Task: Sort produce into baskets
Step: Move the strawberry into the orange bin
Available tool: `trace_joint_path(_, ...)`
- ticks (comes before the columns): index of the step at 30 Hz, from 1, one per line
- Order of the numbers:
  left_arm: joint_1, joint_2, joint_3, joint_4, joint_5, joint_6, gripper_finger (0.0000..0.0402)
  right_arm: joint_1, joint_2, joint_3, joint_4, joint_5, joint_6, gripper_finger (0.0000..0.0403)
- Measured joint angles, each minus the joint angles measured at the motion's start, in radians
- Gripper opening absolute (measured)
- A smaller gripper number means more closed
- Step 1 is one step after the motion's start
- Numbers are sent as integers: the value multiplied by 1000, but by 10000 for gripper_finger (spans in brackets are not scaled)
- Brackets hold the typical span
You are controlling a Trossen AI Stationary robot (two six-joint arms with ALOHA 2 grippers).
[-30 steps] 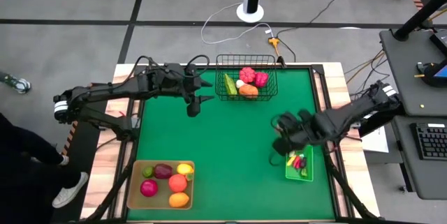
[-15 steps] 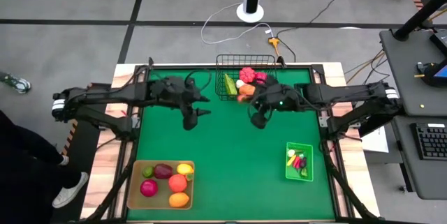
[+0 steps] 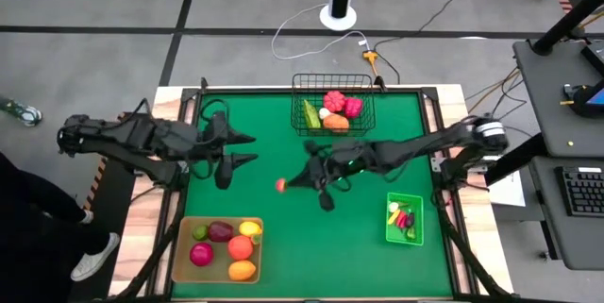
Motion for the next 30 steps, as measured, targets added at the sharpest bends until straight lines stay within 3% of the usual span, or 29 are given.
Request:
trace_joint_path(4,-76,-13,0,12,-75,-25,206,33,145,5,192,-22,-3,9)
trace_joint_path(8,-116,-7,0,10,-134,-12,206,65,265,48,271,-34,-1,9)
trace_joint_path(13,-116,12,0,12,-198,-2,206,100,368,115,290,-67,11,9)
trace_joint_path(30,-147,46,0,26,-206,3,206,133,633,359,287,-65,95,9)
